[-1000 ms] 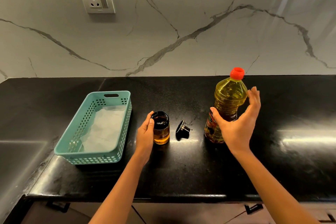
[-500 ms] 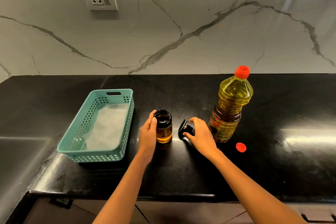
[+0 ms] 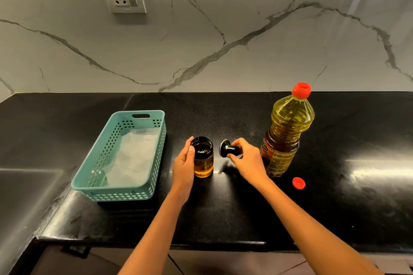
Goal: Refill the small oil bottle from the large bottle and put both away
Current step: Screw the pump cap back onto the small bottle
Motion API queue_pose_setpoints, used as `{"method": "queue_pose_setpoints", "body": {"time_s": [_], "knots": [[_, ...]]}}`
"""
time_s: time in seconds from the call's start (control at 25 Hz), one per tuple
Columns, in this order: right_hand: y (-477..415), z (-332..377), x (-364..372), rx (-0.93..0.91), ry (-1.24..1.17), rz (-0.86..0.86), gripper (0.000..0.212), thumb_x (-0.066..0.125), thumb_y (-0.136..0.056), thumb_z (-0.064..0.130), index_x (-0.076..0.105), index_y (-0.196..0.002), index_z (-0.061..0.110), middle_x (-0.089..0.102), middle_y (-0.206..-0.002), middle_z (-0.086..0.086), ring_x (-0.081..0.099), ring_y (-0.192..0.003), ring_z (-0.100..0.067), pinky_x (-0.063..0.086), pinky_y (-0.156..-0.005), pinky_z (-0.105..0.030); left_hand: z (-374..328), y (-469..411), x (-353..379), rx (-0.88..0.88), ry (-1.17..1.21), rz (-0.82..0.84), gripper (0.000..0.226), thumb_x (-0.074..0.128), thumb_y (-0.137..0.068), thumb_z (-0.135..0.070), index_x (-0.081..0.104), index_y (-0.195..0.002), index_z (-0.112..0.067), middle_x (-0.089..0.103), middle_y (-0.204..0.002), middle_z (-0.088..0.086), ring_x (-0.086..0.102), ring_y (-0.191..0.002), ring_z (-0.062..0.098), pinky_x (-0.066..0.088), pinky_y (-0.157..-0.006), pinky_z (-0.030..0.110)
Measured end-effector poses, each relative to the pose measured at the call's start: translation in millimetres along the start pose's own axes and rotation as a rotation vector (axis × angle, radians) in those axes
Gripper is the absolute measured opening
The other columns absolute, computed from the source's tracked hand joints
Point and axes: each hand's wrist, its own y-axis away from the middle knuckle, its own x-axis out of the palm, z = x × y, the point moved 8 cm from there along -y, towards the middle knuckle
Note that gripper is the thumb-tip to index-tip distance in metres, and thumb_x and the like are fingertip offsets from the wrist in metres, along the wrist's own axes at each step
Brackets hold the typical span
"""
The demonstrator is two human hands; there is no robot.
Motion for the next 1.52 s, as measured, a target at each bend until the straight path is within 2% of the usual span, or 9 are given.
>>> {"method": "queue_pose_setpoints", "body": {"time_s": [0.12,0.2,0.32,0.52,0.72,0.92,1.04,1.12,1.52], "knots": [[-10,34,-28,-0.077,-0.120,-0.064,0.029,0.073,-0.076,0.010,0.064,-0.104,0.012,0.066,-0.096,-0.001,0.061,-0.086,-0.011,0.043,-0.072,-0.008,0,-1,0,0.003,0.004,0.000,0.039,0.037,-0.099,-0.019,0.041,-0.137,-0.018,0.048,-0.137,-0.002,0.041,-0.118,0.000,0.031,-0.092,0.014],[-17,61,-43,-0.137,-0.176,-0.054,0.034,0.073,-0.076,0.010,0.065,-0.108,0.012,0.068,-0.101,-0.003,0.062,-0.092,-0.012,0.045,-0.081,-0.012,0,-1,1,0.006,0.009,0.002,0.038,0.037,-0.099,-0.018,0.041,-0.137,-0.017,0.048,-0.136,-0.001,0.041,-0.118,0.000,0.033,-0.091,0.011],[-22,97,-50,-0.214,-0.176,0.059,0.039,0.071,-0.077,0.008,0.064,-0.115,0.013,0.067,-0.109,-0.006,0.061,-0.099,-0.011,0.046,-0.092,-0.022,1,-1,1,0.004,0.021,0.012,0.038,0.037,-0.099,-0.019,0.041,-0.137,-0.017,0.046,-0.140,-0.001,0.040,-0.122,0.002,0.030,-0.097,0.016],[-24,124,-29,-0.318,0.014,0.303,0.040,0.060,-0.085,0.001,0.058,-0.123,0.013,0.062,-0.121,-0.009,0.056,-0.113,-0.017,0.044,-0.100,-0.030,4,-3,1,0.014,0.032,0.035,0.038,0.037,-0.099,-0.018,0.041,-0.137,-0.018,0.044,-0.139,-0.007,0.037,-0.128,0.003,0.030,-0.101,0.018],[-20,134,-4,-0.367,0.187,0.428,0.043,0.052,-0.084,-0.010,0.060,-0.122,0.010,0.059,-0.124,-0.011,0.056,-0.113,-0.022,0.047,-0.097,-0.035,4,-3,2,0.029,0.015,0.061,0.037,0.036,-0.099,-0.018,0.041,-0.135,-0.023,0.051,-0.120,-0.019,0.046,-0.111,-0.007,0.040,-0.077,0.004],[-24,139,13,-0.404,0.373,0.505,0.044,0.053,-0.083,-0.011,0.060,-0.121,0.011,0.058,-0.126,-0.010,0.055,-0.115,-0.023,0.047,-0.096,-0.037,6,-1,2,0.019,-0.011,0.152,0.037,0.043,-0.096,-0.015,0.043,-0.126,-0.038,0.056,-0.115,-0.024,0.052,-0.104,-0.015,0.042,-0.079,0.007],[-23,140,18,-0.387,0.426,0.545,0.046,0.052,-0.084,-0.011,0.059,-0.123,0.012,0.057,-0.128,-0.011,0.055,-0.115,-0.024,0.049,-0.094,-0.038,9,-1,0,0.005,-0.029,0.182,0.055,0.062,-0.084,-0.019,0.044,-0.133,-0.036,0.057,-0.126,-0.014,0.050,-0.119,0.000,0.042,-0.096,0.023],[-23,141,18,-0.382,0.436,0.554,0.045,0.053,-0.084,-0.010,0.058,-0.123,0.012,0.057,-0.127,-0.011,0.055,-0.115,-0.025,0.049,-0.094,-0.039,8,0,-1,0.026,-0.072,0.170,0.063,0.068,-0.081,-0.018,0.041,-0.136,-0.033,0.053,-0.131,-0.012,0.047,-0.122,0.003,0.040,-0.102,0.030],[-17,147,18,-0.380,0.494,0.572,0.039,0.056,-0.087,0.000,0.057,-0.124,0.011,0.058,-0.124,-0.013,0.056,-0.113,-0.026,0.049,-0.093,-0.037,6,-2,-1,0.053,-0.100,0.112,0.054,0.070,-0.080,-0.020,0.045,-0.123,-0.042,0.056,-0.128,-0.007,0.050,-0.121,0.006,0.042,-0.101,0.031]]}}
